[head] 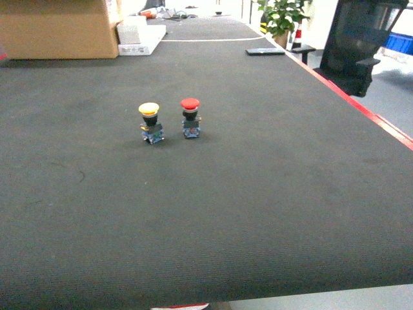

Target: Pick blue part to blue bin on bottom shelf

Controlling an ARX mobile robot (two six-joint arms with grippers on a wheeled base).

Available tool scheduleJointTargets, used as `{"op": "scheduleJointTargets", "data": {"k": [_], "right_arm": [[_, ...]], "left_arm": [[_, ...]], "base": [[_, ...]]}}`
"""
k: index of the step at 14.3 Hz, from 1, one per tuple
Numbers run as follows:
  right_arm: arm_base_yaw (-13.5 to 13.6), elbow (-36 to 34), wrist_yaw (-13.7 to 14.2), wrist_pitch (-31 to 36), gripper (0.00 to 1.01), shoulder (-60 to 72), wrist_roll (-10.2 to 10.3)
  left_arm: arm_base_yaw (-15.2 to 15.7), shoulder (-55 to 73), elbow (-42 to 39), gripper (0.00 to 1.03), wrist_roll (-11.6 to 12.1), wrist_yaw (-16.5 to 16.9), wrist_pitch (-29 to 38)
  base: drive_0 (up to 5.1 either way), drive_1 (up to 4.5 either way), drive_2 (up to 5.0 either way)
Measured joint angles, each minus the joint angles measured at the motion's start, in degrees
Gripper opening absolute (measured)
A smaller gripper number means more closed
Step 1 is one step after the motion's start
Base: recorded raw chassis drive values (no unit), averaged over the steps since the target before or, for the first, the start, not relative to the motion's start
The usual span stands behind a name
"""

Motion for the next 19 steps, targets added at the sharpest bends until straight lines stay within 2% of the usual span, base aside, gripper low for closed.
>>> {"op": "scheduleJointTargets", "data": {"k": [19], "right_arm": [[0.0,0.0,0.0,0.0,0.98,0.0,0.0]], "left_arm": [[0.0,0.0,0.0,0.44,0.0,0.0,0.0]], "base": [[-1.6,-1.63,-1.6]]}}
